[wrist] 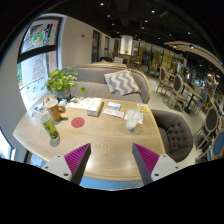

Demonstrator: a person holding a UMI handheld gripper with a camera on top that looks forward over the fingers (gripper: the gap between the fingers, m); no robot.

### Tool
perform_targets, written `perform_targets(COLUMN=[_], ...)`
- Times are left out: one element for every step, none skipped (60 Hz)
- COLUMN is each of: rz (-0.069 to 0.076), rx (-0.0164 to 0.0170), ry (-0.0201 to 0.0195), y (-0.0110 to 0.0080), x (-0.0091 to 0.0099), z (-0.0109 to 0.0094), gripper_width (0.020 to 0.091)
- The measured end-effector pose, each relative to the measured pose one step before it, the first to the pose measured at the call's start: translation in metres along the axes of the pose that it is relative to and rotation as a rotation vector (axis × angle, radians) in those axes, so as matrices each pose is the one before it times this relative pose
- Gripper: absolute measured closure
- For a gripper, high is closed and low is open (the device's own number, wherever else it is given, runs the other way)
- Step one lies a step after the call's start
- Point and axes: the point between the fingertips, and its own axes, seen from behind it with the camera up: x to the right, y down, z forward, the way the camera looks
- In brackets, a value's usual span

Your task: Pour water

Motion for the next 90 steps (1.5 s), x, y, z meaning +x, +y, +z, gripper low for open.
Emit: perform_targets(rz=[-0.0022,-0.0034,-0.0017,-0.0036,-0.0027,-0.0026,-0.0016,-0.0018,-0.0012,-0.0016,-0.0018,-0.0015,-0.0015,-0.0010,-0.0009,-0.0007,-0.0007,0.0000,0.0001,0.0002,0.0000,-0.0002,-0.0002,-0.0002,0.0002,0.0004,0.0004,0.0005,0.0009,0.0016,0.0025,0.0034,0.0033,0.0033,0.0038,0.0050,0.0052,0.0050,0.0042,0.0036,0.0037,0.0037,0.0039,0.0039,0.0033,0.0031,0.0026,0.0027,0.0031,0.0041,0.0038,0.0033,0.0023,0.0017,0.0009,0.0019,0.0021,0.0029,0.0018,0.0001,-0.0013,-0.0022,-0.0024,-0.0020,-0.0012,-0.0016,-0.0001,-0.0009,-0.0024,-0.0023,-0.0026,0.0013,0.0004,-0.0028,-0.0021,-0.0016,-0.0010,-0.0010,-0.0014,-0.0016,-0.0011,-0.0025,-0.0020,-0.0054,-0.0039,-0.0075,-0.0081,-0.0105,-0.0102,-0.0107], rx=[-0.00160,-0.00215,-0.00288,-0.00156,-0.00214,-0.00427,-0.00177,-0.00293,-0.00184,-0.00212,-0.00219,-0.00154,-0.00098,-0.00091,-0.00122,-0.00139,-0.00040,0.00074,0.00112,0.00110,0.00086,0.00154,0.00182,0.00201,0.00212,0.00123,0.00083,0.00173,0.00347,0.00546,0.00620,0.00611,0.00574,0.00528,0.00527,0.00567,0.00635,0.00697,0.00704,0.00607,0.00553,0.00626,0.00781,0.00903,0.00779,0.00599,0.00403,0.00462,0.00511,0.00534,0.00530,0.00589,0.00494,0.00300,0.00125,0.00094,0.00115,0.00219,0.00377,0.00465,0.00456,0.00165,-0.00038,-0.00088,0.00029,-0.00118,-0.00076,-0.00124,-0.00171,-0.00091,0.00200,0.00919,0.00451,0.00040,0.00241,0.00100,-0.00103,0.00055,0.00025,-0.00025,-0.00070,-0.00151,-0.00080,-0.00146,0.00169,0.00043,0.00113,-0.00053,0.00241,0.00409], ry=[-0.00116,-0.00010,-0.00180,-0.00085,-0.00183,-0.00384,-0.00150,-0.00139,-0.00193,-0.00225,-0.00241,-0.00202,-0.00203,-0.00182,-0.00267,-0.00449,-0.00530,-0.00469,-0.00363,-0.00315,-0.00331,-0.00404,-0.00478,-0.00528,-0.00550,-0.00464,-0.00375,-0.00298,-0.00271,-0.00425,-0.00547,-0.00574,-0.00561,-0.00548,-0.00471,-0.00363,-0.00330,-0.00300,-0.00316,-0.00275,-0.00168,-0.00092,0.00035,0.00201,0.00279,0.00219,0.00183,0.00206,0.00347,0.00403,0.00366,0.00337,0.00376,0.00362,0.00415,0.00455,0.00450,0.00454,0.00361,0.00357,0.00387,0.00468,0.00532,0.00559,0.00359,0.00137,0.00075,0.00022,0.00092,0.00242,0.00713,0.00307,-0.00090,-0.00009,-0.00215,-0.00162,-0.00049,0.00107,0.00262,0.00384,0.00571,0.00794,0.00627,0.00323,0.00285,0.00326,0.00511,0.00709,0.00680,0.00647], y=[0.00085,0.00175,0.00191,0.00273,0.00235,0.00036,0.00364,0.00242,0.00258,0.00236,0.00213,0.00195,0.00195,0.00186,0.00191,0.00192,0.00174,0.00151,0.00163,0.00150,0.00137,0.00118,0.00111,0.00101,0.00085,0.00097,0.00083,0.00027,-0.00035,-0.00093,-0.00099,-0.00113,-0.00134,-0.00145,-0.00159,-0.00177,-0.00189,-0.00226,-0.00213,-0.00232,-0.00253,-0.00244,-0.00282,-0.00312,-0.00285,-0.00238,-0.00188,-0.00199,-0.00204,-0.00184,-0.00223,-0.00180,-0.00155,-0.00129,-0.00066,-0.00078,-0.00078,-0.00058,-0.00146,-0.00111,-0.00095,-0.00012,0.00033,0.00072,0.00063,0.00031,0.00070,0.00090,0.00114,0.00074,0.00076,-0.00244,-0.00075,0.00016,-0.00057,-0.00029,0.00004,-0.00019,0.00041,0.00024,-0.00011,-0.00039,-0.00024,-0.00060,-0.00141,-0.00145,-0.00203,-0.00240,-0.00263,-0.00311], x=[-0.00077,-0.00093,-0.00269,-0.00300,-0.00346,-0.00137,-0.00544,-0.00531,-0.00465,-0.00510,-0.00525,-0.00526,-0.00514,-0.00564,-0.00566,-0.00661,-0.00719,-0.00743,-0.00717,-0.00729,-0.00758,-0.00806,-0.00828,-0.00840,-0.00884,-0.00855,-0.00848,-0.00849,-0.00836,-0.00892,-0.00907,-0.00896,-0.00913,-0.00896,-0.00856,-0.00832,-0.00757,-0.00738,-0.00694,-0.00667,-0.00603,-0.00513,-0.00485,-0.00449,-0.00421,-0.00350,-0.00351,-0.00320,-0.00281,-0.00237,-0.00219,-0.00192,-0.00146,-0.00130,-0.00109,-0.00094,-0.00062,-0.00097,-0.00044,-0.00062,-0.00029,0.00007,0.00045,0.00038,0.00044,-0.00036,-0.00037,-0.00045,-0.00024,0.00038,0.00135,0.00042,-0.00084,-0.00010,-0.00052,-0.00017,0.00002,0.00042,0.00002,0.00132,0.00113,0.00072,0.00122,0.00104,0.00085,0.00109,0.00137,0.00255,0.00071,0.00206], z=[-0.00027,-0.00061,0.00008,-0.00057,-0.00020,-0.00012,0.00090,0.00071,0.00088,0.00093,0.00105,0.00072,0.00057,0.00053,0.00034,0.00014,0.00052,0.00053,0.00028,0.00052,0.00038,0.00058,0.00051,0.00061,0.00086,0.00109,0.00159,0.00178,0.00147,0.00239,0.00250,0.00265,0.00296,0.00341,0.00396,0.00436,0.00499,0.00504,0.00609,0.00589,0.00646,0.00661,0.00691,0.00726,0.00766,0.00746,0.00778,0.00767,0.00757,0.00724,0.00703,0.00733,0.00712,0.00707,0.00683,0.00647,0.00630,0.00639,0.00529,0.00525,0.00539,0.00532,0.00499,0.00460,0.00584,0.00207,0.00259,0.00255,0.00233,0.00193,0.00334,0.00000,0.00015,0.00006,0.00007,0.00023,0.00010,-0.00020,0.00038,0.00020,0.00016,-0.00036,-0.00061,-0.00063,-0.00079,-0.00111,-0.00117,-0.00217,-0.00125,-0.00132], gripper_width=[0.0253,0.0251,0.0253,0.0255,0.0256,0.0258,0.0257,0.0257,0.0256,0.0255,0.0256,0.0255,0.0254,0.0255,0.0255,0.0254,0.0255,0.0254,0.0251,0.0253,0.0253,0.0253,0.0254,0.0252,0.0254,0.0253,0.0256,0.0258,0.0258,0.0256,0.0255,0.0255,0.0254,0.0254,0.0253,0.0253,0.0253,0.0252,0.0252,0.0252,0.0255,0.0253,0.0252,0.0251,0.0251,0.0250,0.0249,0.0251,0.0253,0.0252,0.0253,0.0252,0.0250,0.0251,0.0250,0.0252,0.0251,0.0252,0.0251,0.0256,0.0262,0.0270,0.0281,0.0294,0.0310,0.0332,0.0365,0.0404,0.0454,0.0512,0.0572,0.0572,0.0573,0.0581,0.0587,0.0595,0.0605,0.0612,0.0626,0.0631,0.0651,0.0662,0.0679,0.0693,0.0698,0.0709,0.0709,0.0707,0.0707,0.0708])
